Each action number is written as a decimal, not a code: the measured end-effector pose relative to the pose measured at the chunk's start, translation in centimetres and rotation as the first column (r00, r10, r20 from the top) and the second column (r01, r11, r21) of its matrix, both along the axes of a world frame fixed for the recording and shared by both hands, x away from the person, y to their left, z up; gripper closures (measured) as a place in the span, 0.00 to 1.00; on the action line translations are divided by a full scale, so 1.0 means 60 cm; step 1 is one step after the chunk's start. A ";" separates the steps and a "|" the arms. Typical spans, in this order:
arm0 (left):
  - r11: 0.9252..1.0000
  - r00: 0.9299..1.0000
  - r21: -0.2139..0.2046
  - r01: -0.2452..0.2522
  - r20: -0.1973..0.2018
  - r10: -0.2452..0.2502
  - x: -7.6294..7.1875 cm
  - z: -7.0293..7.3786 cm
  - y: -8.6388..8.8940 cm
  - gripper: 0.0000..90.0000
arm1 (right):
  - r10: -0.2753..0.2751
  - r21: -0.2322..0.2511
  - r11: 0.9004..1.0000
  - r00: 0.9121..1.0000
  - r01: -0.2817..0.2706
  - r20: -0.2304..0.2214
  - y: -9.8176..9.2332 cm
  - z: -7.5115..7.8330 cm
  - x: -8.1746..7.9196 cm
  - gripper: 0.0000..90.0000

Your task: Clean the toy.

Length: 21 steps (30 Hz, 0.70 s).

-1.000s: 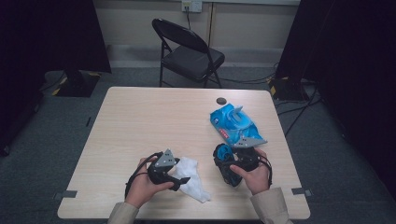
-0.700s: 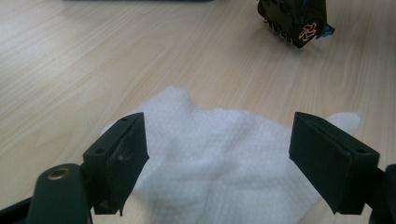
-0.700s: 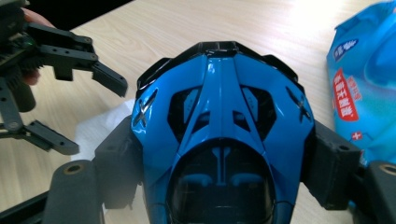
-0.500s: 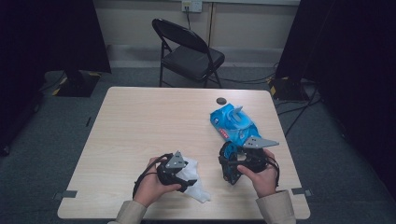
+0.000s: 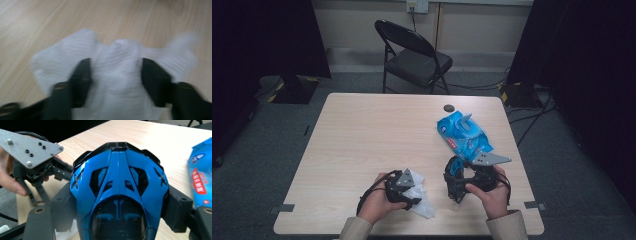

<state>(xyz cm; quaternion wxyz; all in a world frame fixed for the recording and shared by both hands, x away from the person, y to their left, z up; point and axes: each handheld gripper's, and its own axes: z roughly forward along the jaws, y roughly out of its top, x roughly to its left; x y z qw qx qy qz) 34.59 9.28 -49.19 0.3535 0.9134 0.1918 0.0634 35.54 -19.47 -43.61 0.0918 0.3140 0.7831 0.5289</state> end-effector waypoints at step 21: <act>0.937 0.992 -0.326 -0.125 -0.034 0.121 -0.006 0.091 0.037 0.94 | 0.042 0.015 0.999 0.999 -0.042 -0.010 0.019 -0.001 -0.001 0.28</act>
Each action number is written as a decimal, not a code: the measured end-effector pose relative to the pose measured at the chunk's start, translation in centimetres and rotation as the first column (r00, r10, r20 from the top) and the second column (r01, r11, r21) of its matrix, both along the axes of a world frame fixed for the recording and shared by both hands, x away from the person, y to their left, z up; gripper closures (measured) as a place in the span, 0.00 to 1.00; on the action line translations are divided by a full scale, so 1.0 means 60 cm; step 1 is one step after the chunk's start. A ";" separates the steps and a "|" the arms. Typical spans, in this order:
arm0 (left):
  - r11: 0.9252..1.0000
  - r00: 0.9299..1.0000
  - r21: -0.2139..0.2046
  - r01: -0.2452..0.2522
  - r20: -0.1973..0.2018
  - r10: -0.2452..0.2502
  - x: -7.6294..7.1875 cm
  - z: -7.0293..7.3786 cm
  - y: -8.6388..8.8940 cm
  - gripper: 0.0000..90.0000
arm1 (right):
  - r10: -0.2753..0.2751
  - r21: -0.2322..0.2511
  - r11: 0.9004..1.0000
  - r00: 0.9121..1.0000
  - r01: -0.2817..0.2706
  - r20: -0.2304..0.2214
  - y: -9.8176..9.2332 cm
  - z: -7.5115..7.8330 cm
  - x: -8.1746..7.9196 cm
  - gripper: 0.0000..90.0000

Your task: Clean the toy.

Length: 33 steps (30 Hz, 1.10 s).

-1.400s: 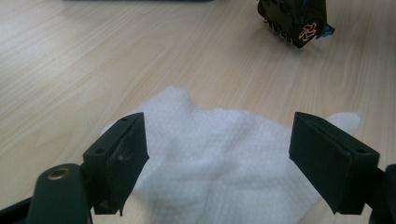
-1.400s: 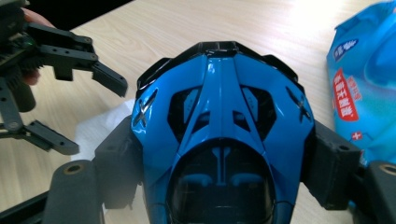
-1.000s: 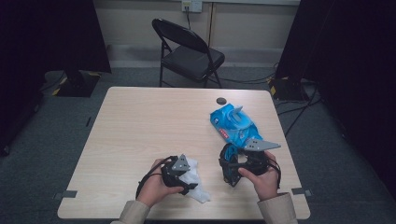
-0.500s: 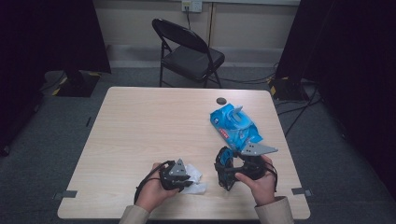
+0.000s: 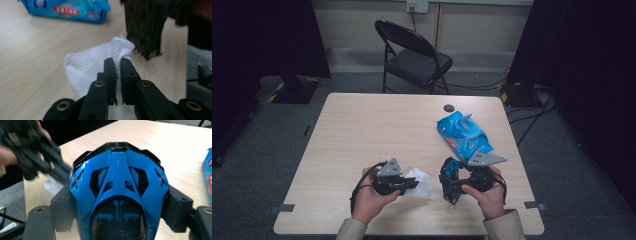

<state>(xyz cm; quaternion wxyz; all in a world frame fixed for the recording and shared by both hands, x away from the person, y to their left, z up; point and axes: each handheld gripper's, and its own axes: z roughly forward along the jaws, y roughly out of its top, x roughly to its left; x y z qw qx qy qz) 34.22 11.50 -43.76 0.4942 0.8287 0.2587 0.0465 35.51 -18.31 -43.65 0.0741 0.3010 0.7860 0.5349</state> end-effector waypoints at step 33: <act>0.989 0.989 -0.103 0.104 0.111 -0.093 0.012 0.080 -0.095 0.94 | 0.046 -0.016 0.999 0.999 -0.047 -0.024 0.028 -0.008 -0.003 0.28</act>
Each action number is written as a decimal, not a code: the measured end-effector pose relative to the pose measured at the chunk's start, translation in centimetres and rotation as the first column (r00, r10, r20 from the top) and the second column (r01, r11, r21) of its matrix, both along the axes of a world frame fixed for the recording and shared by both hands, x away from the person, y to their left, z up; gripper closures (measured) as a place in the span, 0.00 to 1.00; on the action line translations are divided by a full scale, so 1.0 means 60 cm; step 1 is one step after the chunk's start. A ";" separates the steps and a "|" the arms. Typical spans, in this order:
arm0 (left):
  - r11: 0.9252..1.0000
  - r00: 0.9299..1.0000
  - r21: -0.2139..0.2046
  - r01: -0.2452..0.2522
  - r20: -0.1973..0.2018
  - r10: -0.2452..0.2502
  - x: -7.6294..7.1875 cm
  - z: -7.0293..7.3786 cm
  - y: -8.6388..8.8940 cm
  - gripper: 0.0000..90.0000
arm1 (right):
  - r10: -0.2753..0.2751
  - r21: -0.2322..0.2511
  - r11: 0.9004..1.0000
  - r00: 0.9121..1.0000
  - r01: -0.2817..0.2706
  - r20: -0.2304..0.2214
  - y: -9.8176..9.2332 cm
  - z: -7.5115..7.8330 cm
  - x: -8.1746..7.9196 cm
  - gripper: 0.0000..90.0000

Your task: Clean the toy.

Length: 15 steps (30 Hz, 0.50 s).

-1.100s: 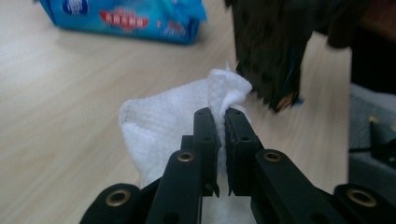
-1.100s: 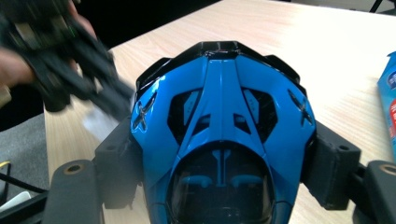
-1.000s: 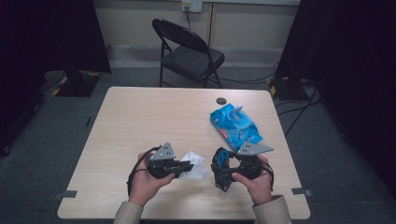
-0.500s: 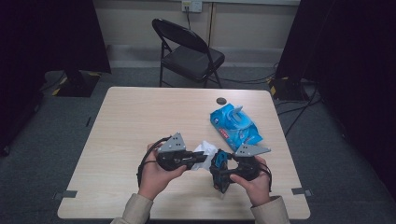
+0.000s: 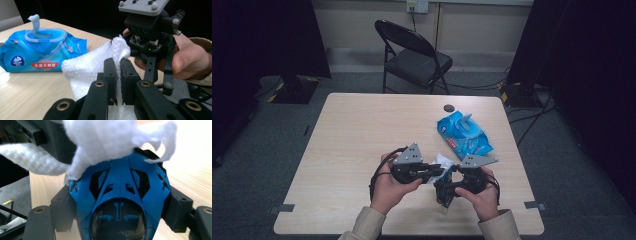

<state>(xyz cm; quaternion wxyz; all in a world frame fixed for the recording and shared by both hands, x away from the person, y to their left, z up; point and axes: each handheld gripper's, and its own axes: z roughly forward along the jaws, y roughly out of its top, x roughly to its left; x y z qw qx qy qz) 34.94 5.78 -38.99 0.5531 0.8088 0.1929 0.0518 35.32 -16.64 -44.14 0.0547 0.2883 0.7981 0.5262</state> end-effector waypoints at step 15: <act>0.999 1.000 0.025 -0.020 -0.002 0.020 0.036 0.005 -0.023 0.94 | 0.058 -0.018 0.998 0.998 -0.058 0.003 0.025 -0.001 -0.002 0.28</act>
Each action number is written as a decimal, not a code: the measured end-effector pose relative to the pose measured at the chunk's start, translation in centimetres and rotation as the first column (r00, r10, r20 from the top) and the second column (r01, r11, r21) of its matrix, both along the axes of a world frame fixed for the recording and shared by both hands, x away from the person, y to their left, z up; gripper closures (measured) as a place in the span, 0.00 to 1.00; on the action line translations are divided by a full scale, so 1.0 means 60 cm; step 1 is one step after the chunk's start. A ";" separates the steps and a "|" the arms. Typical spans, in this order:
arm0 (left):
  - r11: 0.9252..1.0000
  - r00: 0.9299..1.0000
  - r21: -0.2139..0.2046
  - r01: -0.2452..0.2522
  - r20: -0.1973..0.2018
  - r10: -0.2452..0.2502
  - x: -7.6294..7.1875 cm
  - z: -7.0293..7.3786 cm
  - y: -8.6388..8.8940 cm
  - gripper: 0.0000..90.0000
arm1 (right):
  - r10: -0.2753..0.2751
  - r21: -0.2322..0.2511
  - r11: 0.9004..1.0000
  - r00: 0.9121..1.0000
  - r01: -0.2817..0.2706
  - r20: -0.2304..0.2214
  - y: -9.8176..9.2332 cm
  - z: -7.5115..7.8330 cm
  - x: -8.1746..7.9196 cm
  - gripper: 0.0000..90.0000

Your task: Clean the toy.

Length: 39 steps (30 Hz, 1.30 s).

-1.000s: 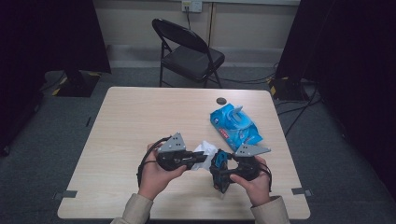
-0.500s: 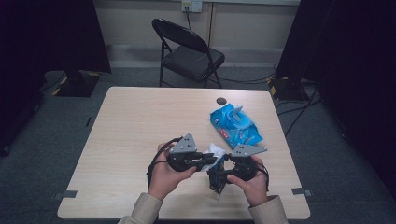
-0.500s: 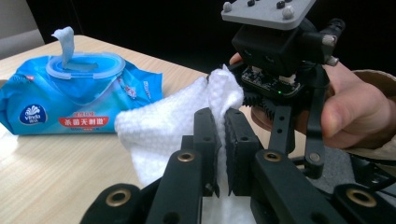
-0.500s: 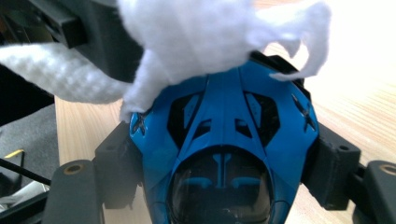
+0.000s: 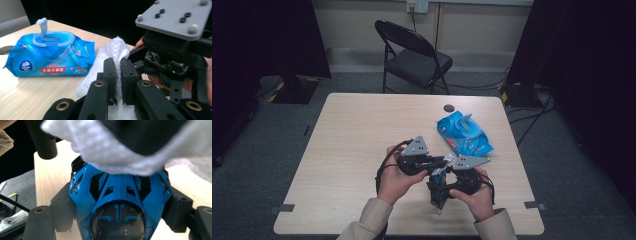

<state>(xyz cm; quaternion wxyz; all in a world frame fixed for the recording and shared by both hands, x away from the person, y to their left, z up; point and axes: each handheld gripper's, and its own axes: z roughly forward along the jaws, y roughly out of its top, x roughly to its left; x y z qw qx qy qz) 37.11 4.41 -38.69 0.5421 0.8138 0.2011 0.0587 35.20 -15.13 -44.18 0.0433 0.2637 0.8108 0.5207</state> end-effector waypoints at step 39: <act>0.995 0.998 -0.076 -0.064 0.007 0.064 -0.004 0.019 0.054 0.93 | -0.052 0.027 0.998 0.999 0.051 0.002 -0.034 0.000 0.009 0.29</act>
